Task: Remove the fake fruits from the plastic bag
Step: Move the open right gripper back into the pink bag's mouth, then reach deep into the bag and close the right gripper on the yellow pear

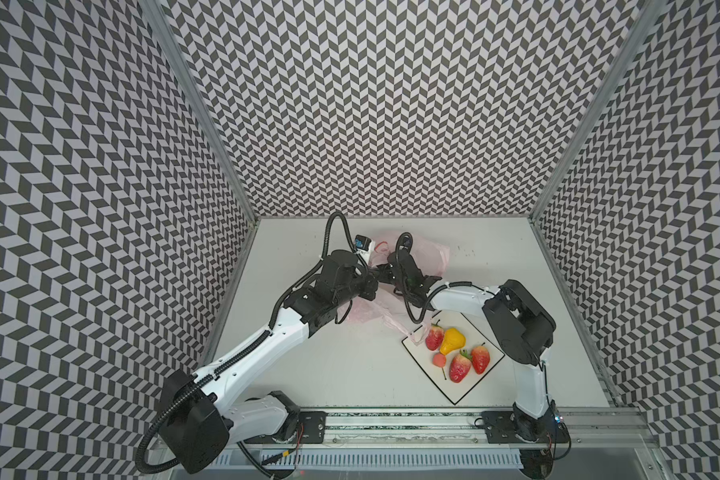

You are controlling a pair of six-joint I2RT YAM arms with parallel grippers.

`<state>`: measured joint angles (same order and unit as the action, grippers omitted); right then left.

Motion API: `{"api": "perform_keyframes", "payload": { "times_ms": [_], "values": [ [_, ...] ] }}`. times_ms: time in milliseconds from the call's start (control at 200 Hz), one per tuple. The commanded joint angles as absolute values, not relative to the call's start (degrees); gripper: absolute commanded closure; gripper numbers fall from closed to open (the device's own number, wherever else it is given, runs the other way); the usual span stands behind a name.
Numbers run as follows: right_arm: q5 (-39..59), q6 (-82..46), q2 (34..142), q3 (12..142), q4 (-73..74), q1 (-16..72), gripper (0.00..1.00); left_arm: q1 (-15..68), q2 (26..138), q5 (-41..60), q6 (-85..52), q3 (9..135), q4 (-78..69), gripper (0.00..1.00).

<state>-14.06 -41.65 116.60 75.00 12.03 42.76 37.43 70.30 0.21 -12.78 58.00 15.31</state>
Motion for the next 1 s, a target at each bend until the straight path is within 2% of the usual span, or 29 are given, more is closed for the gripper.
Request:
{"api": "perform_keyframes", "payload": {
  "times_ms": [0, 220, 496, 631, 826, 997],
  "values": [
    [-13.2, -41.97, 119.35, 77.57, 18.01, 42.65, 0.14, 38.61, 71.44, 1.57, -10.8, 60.87, 17.08, 1.0],
    [-10.94, -43.06, 122.46, 77.75, 22.44, 42.5, 0.1, 40.92, 73.87, 2.41, -8.39, 66.6, 18.75, 1.0],
    [-10.61, -44.52, 119.62, 73.8, 25.37, 40.62, 0.07, 49.59, 76.76, 2.85, -0.98, 74.75, 24.75, 1.0],
    [-11.88, -44.71, 119.34, 72.54, 23.74, 40.07, 0.08, 49.97, 75.78, 4.39, -0.53, 72.37, 24.59, 1.0],
    [-12.4, -46.01, 119.55, 71.88, 19.51, 39.48, 0.18, 47.54, 71.86, 0.34, -3.15, 63.7, 22.09, 1.0],
    [-9.04, -41.53, 117.5, 71.63, 16.73, 39.29, 0.16, 43.37, 67.86, -0.5, -6.67, 56.22, 21.89, 1.0]
  ]
}}
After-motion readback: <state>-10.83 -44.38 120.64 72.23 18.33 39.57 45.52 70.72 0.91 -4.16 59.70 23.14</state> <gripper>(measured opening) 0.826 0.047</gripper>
